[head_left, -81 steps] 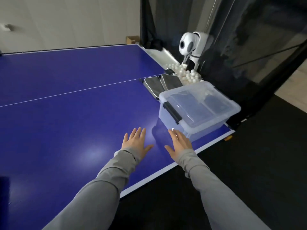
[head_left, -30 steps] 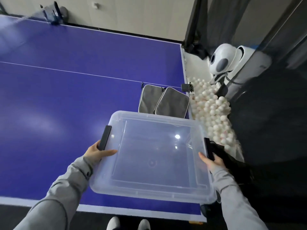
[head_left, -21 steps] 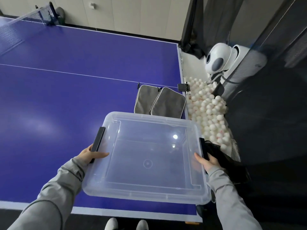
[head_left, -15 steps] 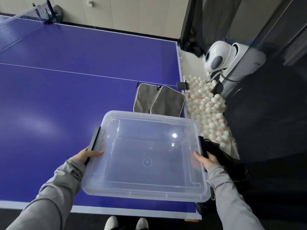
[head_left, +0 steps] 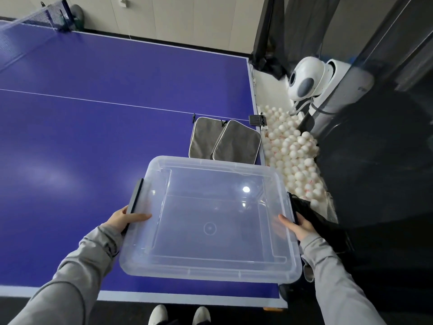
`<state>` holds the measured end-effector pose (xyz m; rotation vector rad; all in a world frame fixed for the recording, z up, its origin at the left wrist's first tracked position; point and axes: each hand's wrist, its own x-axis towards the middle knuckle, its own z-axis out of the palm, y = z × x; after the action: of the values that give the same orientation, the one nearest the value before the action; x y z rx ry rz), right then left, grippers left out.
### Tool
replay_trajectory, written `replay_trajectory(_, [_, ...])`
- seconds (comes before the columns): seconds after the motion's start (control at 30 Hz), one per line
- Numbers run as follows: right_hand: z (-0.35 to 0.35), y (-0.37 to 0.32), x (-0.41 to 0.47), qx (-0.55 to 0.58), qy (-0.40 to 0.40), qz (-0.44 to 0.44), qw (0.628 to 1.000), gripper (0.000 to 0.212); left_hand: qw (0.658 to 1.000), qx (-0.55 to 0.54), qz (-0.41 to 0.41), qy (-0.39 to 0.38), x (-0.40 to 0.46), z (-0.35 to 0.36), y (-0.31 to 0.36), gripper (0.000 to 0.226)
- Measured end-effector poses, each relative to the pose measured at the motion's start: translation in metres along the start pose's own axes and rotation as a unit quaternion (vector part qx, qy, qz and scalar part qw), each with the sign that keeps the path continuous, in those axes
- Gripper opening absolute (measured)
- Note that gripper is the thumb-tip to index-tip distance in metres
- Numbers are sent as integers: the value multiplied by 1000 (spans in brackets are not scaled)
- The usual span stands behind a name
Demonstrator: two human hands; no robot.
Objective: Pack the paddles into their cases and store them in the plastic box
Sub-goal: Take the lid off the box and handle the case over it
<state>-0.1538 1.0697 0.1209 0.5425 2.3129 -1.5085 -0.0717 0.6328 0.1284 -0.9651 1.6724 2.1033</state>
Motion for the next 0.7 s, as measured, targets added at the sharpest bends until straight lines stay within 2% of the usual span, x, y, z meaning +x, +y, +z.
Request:
replay_trajectory(0.1, [0,-8,-6,-19,19,-46,999,69,998,38,54,24,1,-2,3,94])
replay_trajectory(0.17, [-1,-13,-10,-51,40,-84,994,81,990,98,87,42,1,-4,5,108])
replay_trajectory(0.23, [0,-15,-14,-119,57,-141,981,79,974,170,136,58,0,-5,4,112])
replay_trajectory(0.3, [1,-13,-15,-196,81,-197,957,74,939,272,195,84,-1,-8,0,107])
replay_trajectory(0.37, [2,-9,-14,-258,107,-215,936,68,890,379,224,116,-4,-5,-4,103])
replay_trajectory(0.43, [4,-4,-14,-291,111,-205,928,60,868,415,231,141,-8,4,-9,101])
replay_trajectory(0.57, [10,1,-13,-268,89,-187,941,48,890,374,229,124,-12,19,-15,91])
replay_trajectory(0.7, [19,-6,-17,-234,79,-183,952,51,915,315,238,81,-17,21,-12,85])
